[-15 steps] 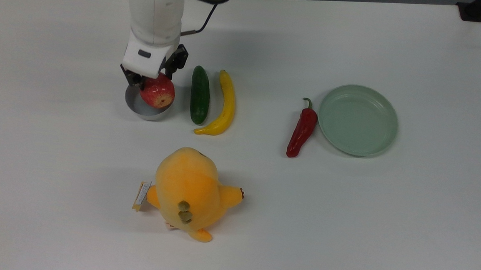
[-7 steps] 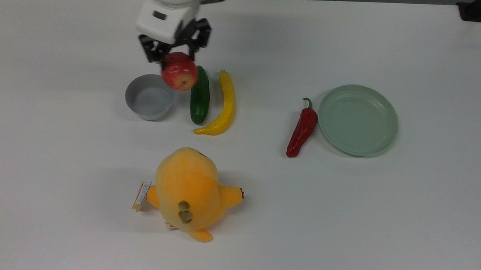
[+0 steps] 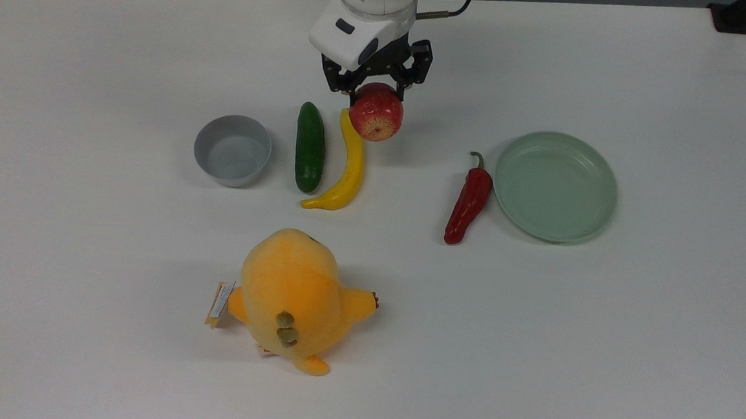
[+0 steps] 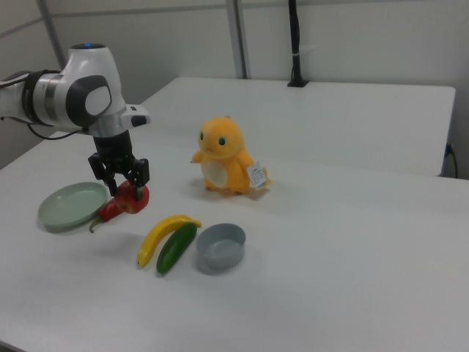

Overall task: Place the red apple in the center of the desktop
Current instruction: 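Carry the apple beside the red chili and lower it to the table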

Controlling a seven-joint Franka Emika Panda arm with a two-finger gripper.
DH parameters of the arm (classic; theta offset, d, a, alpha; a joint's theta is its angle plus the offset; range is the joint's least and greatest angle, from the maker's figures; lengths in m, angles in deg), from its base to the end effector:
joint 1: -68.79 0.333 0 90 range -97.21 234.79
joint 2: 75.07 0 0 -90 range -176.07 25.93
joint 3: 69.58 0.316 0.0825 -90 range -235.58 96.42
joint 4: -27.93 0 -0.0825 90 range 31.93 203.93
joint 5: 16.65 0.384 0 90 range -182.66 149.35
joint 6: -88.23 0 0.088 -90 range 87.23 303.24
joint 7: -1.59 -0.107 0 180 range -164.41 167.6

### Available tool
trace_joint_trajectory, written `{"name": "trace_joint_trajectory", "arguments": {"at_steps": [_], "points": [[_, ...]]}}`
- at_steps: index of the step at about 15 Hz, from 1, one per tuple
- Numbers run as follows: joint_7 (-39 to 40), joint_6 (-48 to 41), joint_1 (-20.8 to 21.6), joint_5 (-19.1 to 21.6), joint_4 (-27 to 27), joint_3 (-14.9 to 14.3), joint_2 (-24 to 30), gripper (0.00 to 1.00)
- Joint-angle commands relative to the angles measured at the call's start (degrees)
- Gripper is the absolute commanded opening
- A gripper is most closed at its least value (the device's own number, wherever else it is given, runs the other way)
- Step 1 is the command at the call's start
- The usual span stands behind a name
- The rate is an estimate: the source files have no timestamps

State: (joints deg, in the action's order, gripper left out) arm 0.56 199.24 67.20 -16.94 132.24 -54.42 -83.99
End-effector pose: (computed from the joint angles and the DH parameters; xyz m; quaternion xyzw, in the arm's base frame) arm 0.5840 0.1338 0.4495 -0.9937 -0.1089 0.0188 0.0157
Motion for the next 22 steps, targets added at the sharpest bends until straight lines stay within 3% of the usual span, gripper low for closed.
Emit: {"name": "trace_joint_trajectory", "arguments": {"at_steps": [1,6,20,21,22], "points": [[-5.02,-0.35,1.33,2.66,0.37,-0.22,-1.09,0.28],[-9.94,4.66,4.58,2.58,-0.16,-0.22,-6.28,0.28],[-12.94,10.63,4.85,1.61,-0.78,-0.14,-9.98,0.36],[-12.94,11.51,4.76,1.61,-0.78,-0.22,-10.07,0.38],[-12.94,12.04,4.76,1.52,-0.78,-0.14,-10.24,0.76]]}}
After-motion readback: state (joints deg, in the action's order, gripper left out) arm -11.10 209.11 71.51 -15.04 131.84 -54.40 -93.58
